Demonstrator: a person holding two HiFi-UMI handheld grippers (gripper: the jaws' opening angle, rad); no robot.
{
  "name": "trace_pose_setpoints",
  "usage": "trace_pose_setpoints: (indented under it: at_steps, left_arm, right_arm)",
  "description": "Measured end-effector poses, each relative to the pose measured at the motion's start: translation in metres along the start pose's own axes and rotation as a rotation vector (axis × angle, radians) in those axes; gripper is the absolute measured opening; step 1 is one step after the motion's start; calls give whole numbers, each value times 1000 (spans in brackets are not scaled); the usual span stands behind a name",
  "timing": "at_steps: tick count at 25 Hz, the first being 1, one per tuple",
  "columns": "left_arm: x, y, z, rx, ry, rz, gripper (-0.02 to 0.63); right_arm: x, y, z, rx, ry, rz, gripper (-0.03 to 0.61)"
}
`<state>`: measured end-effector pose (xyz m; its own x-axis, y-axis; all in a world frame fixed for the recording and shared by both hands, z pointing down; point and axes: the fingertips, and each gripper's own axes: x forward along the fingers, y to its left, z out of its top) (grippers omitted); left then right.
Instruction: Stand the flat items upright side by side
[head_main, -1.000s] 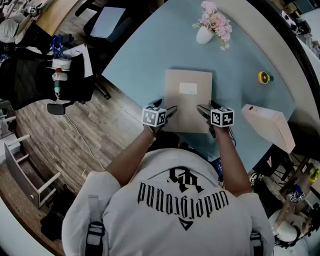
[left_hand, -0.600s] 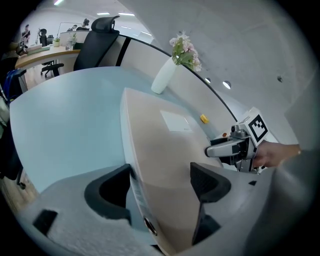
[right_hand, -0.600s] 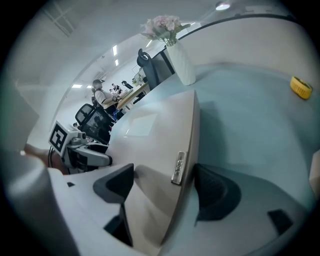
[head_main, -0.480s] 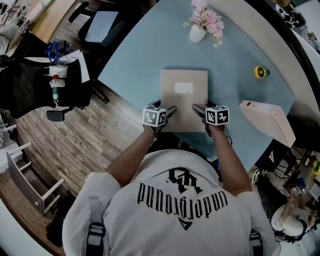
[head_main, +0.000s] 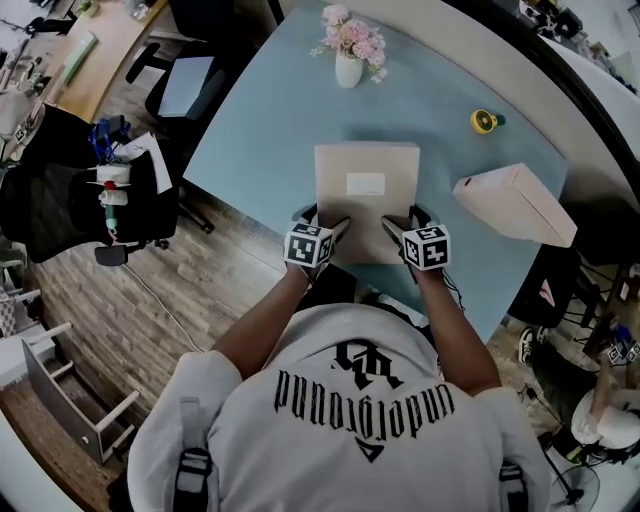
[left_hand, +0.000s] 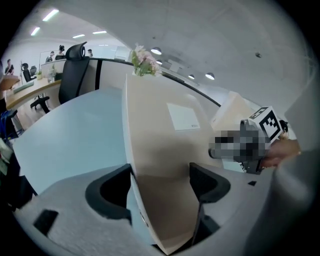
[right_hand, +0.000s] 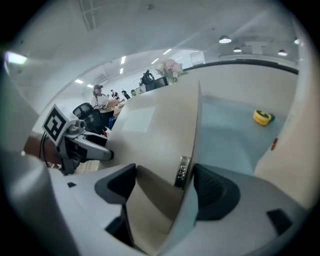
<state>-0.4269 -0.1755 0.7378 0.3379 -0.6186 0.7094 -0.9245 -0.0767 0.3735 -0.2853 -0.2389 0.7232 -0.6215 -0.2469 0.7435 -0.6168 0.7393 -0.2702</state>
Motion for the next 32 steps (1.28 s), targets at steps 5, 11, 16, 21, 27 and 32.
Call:
trace_pose_setpoints:
  at_steps: [5, 11, 16, 21, 27, 32]
  left_arm:
    - [3, -55, 11, 155, -69, -9, 373]
    - [-8, -151, 24, 354, -161, -3, 368]
    - [-11, -226, 33, 447, -224, -30, 366]
    - [-8, -301, 36, 535, -283, -51, 366]
    - [5, -352, 41, 597, -313, -60, 367]
    - [26, -366, 47, 642, -296, -70, 367]
  right_arm:
    - [-59, -21, -20, -39, -138, -142, 354]
    - [-150, -47, -53, -38, -270, -283, 349]
    - [-225, -70, -72, -69, -381, -411, 342]
    - [-293, -94, -95, -81, -465, -509, 339]
    - [-340, -118, -109, -81, -509, -584, 324]
    - [-343, -139, -116, -57, -521, -621, 324]
